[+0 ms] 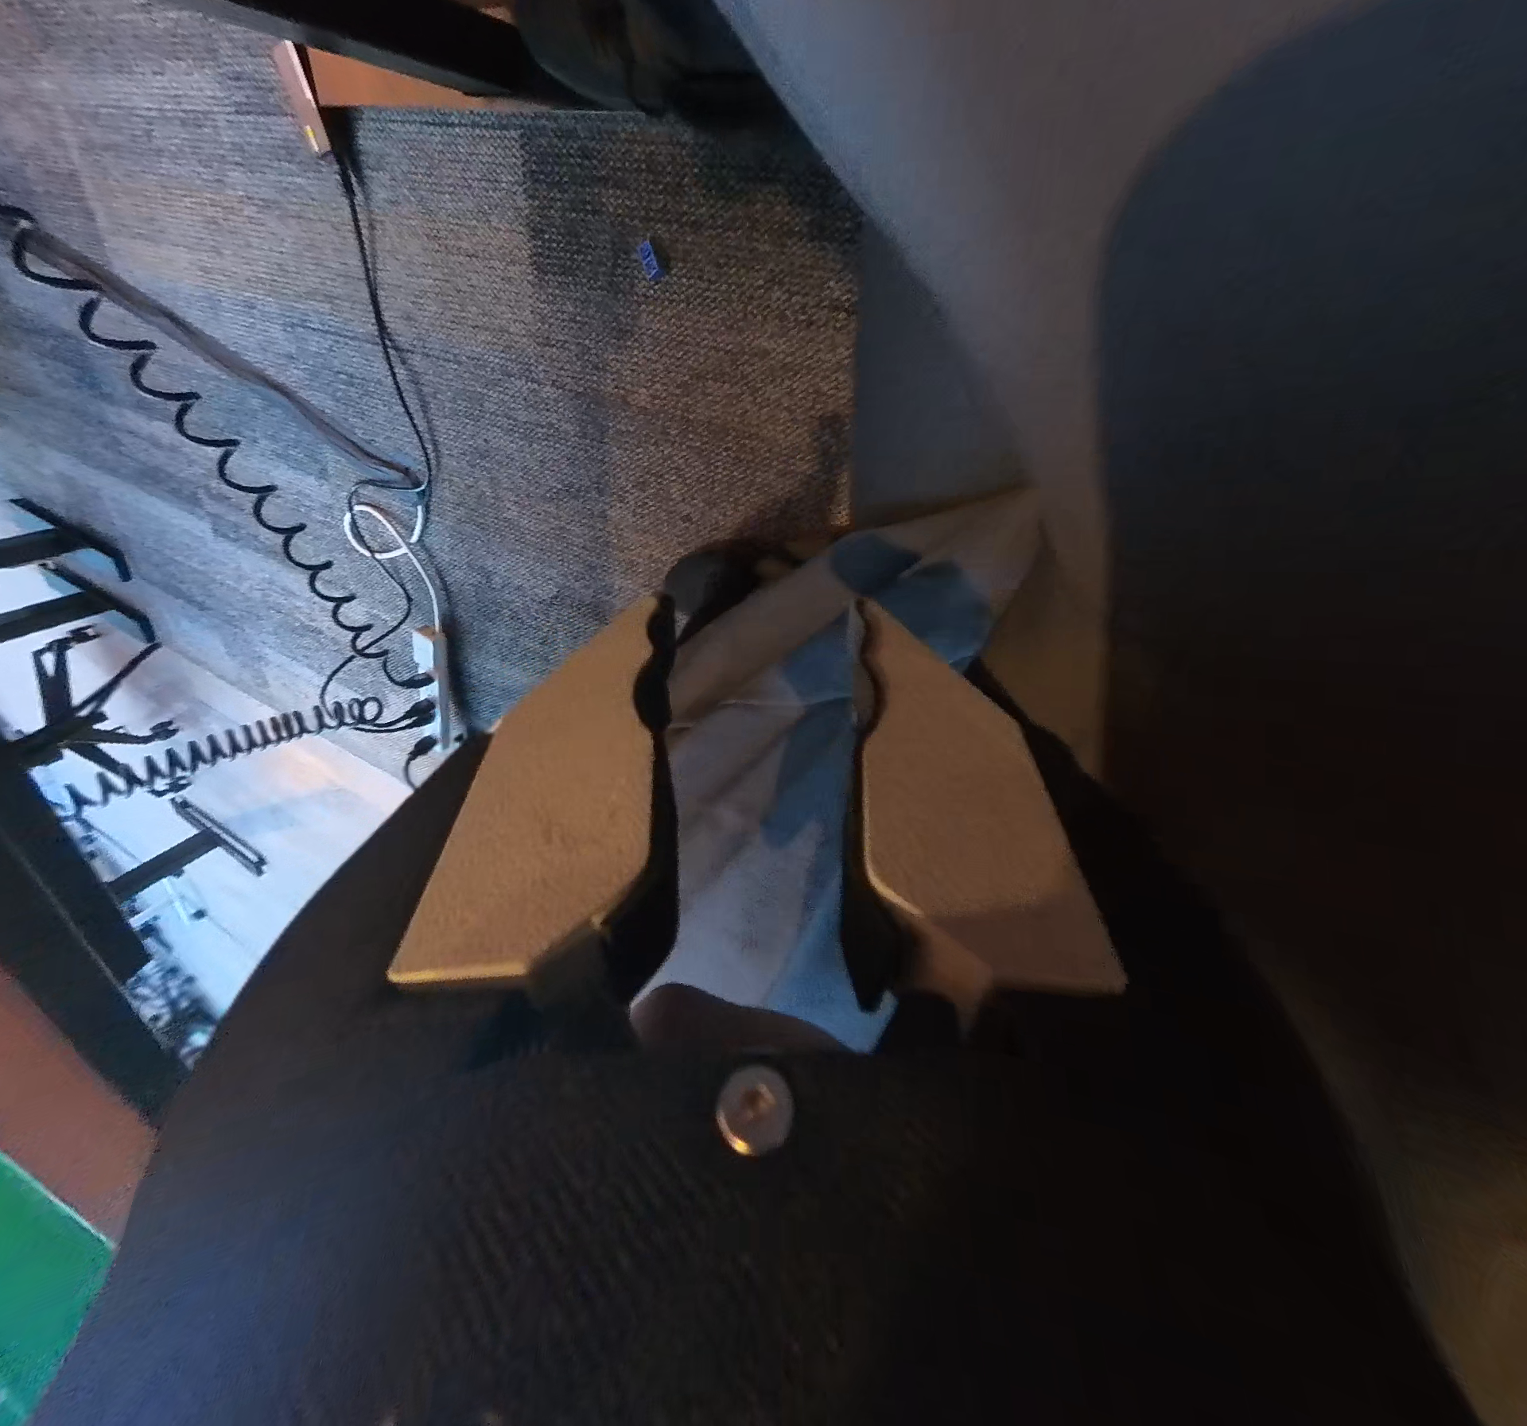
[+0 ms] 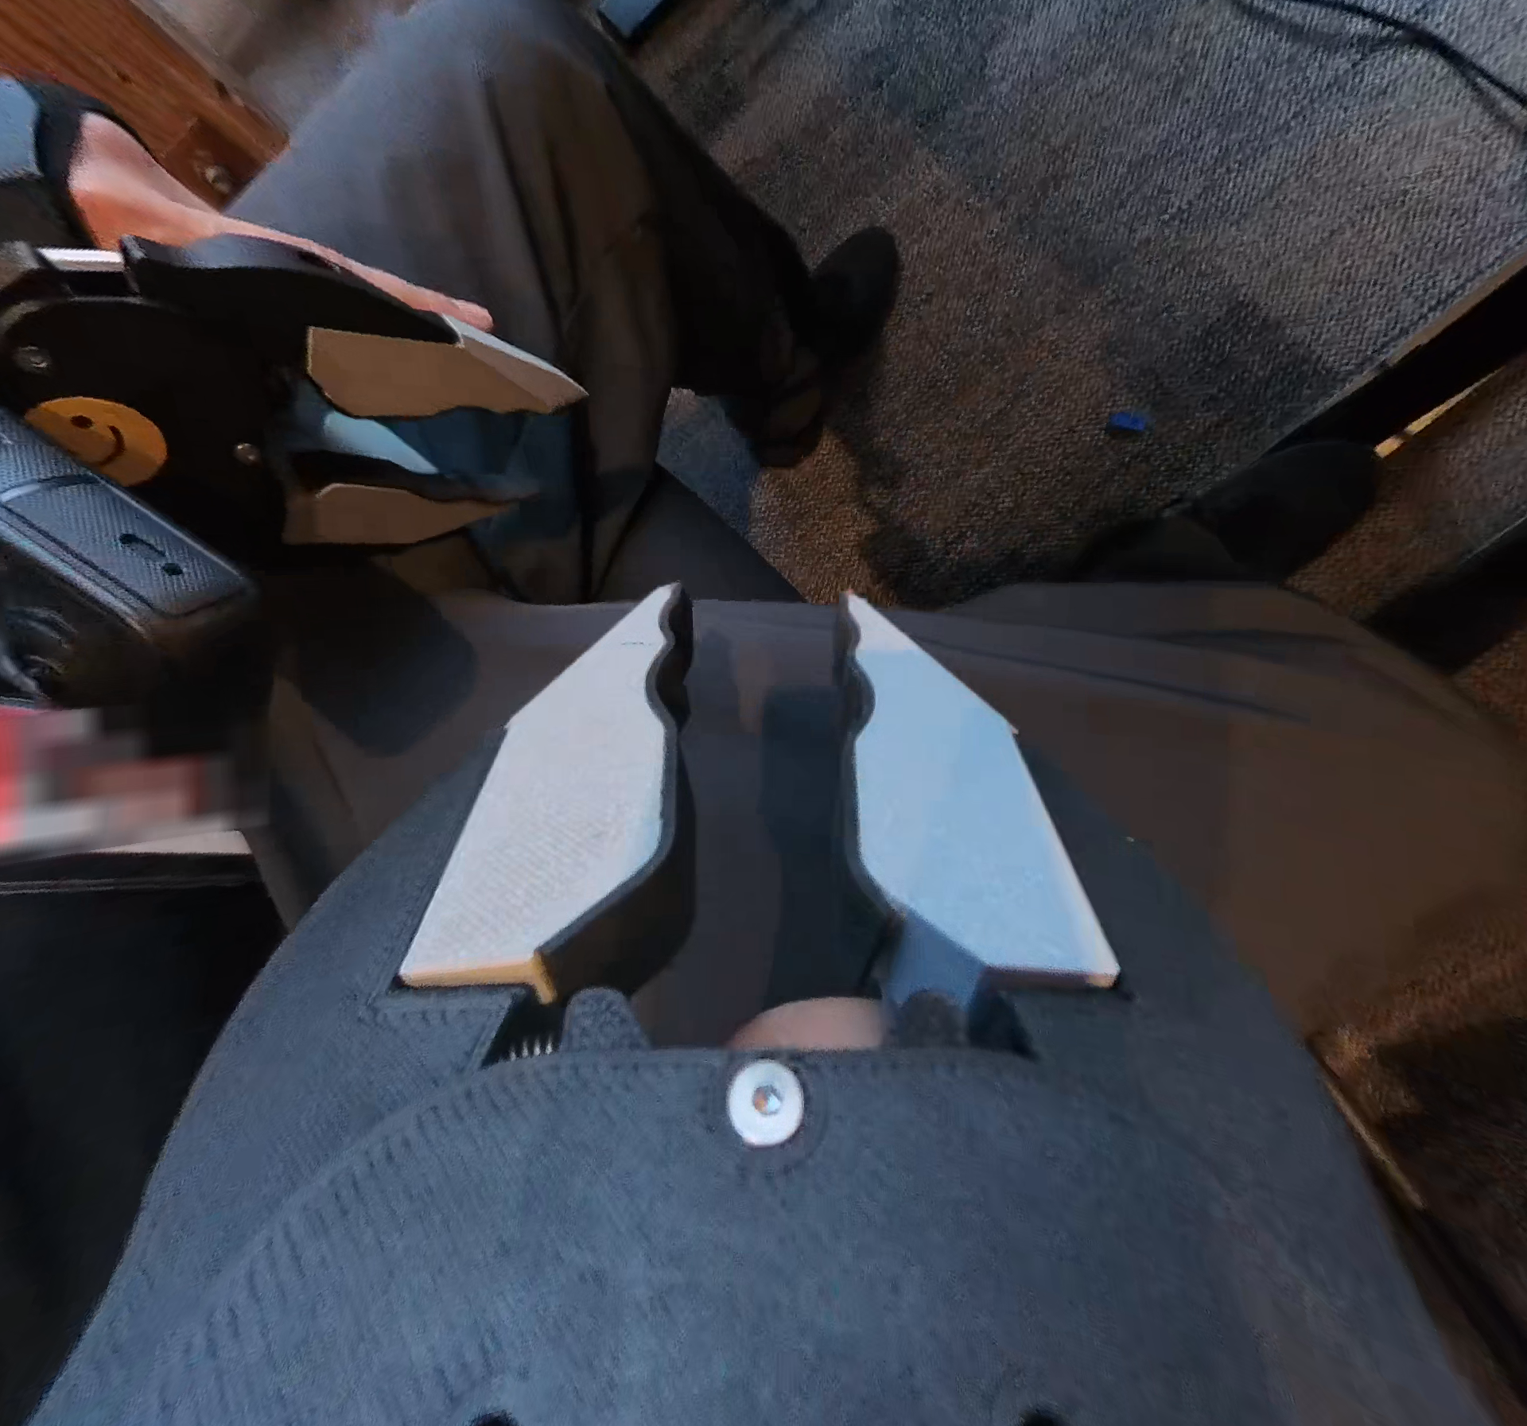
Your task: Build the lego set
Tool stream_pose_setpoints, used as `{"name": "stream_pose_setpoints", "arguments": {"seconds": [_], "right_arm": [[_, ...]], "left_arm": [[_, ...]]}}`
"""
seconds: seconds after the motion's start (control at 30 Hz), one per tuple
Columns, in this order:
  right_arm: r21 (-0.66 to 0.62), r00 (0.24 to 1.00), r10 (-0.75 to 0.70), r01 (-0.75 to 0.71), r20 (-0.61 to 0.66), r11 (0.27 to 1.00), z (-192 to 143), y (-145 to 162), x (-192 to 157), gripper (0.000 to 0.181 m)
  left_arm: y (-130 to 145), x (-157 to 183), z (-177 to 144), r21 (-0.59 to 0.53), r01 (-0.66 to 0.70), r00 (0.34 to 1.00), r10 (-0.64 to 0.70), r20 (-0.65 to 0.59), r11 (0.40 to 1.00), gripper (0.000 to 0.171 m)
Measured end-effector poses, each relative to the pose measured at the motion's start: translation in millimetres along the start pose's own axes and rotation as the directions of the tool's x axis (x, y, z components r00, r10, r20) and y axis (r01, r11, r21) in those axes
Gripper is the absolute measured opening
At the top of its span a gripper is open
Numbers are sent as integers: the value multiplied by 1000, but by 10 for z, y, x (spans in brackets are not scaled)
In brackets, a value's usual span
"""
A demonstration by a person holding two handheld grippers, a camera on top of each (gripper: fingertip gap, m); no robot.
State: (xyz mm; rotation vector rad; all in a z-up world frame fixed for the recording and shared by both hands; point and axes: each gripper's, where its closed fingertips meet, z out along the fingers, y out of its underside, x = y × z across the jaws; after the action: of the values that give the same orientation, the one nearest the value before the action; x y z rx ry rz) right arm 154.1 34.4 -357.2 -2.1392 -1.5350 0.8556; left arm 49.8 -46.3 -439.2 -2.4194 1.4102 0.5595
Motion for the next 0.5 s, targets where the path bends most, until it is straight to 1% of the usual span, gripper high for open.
{"name": "stream_pose_setpoints", "arguments": {"seconds": [0.07, 0.17, 0.23, 0.3, 0.37, 0.43, 0.5], "right_arm": [[55, 1000, -11, 10, 20, 998, -50, -89, -40, 35], [168, 997, -39, 28, 63, 985, -170, -294, -57, 42], [251, 994, -36, 10, 100, 968, -257, -445, -25, 44], [345, 984, -39, -24, 174, 938, -364, -602, -31, 44], [444, 970, -74, -38, 232, 895, -484, -749, -35, 42], [517, 965, -107, -33, 240, 856, -542, -848, 42, 41], [542, 961, -123, -33, 248, 840, -496, -894, 149, 46]], "left_arm": [[-30, -59, -98, 31, 35, 999, -35, -1, 999, 40], [-97, -222, -335, 133, 128, 991, -123, -44, 983, 41], [-120, -376, -484, 210, 209, 976, -191, -102, 955, 42], [-131, -532, -584, 305, 252, 964, -212, -160, 918, 42], [-106, -624, -578, 372, 287, 949, -210, -234, 883, 42], [-49, -660, -449, 389, 327, 927, -213, -307, 861, 42], [11, -690, -263, 394, 333, 918, -199, -342, 857, 42]]}}
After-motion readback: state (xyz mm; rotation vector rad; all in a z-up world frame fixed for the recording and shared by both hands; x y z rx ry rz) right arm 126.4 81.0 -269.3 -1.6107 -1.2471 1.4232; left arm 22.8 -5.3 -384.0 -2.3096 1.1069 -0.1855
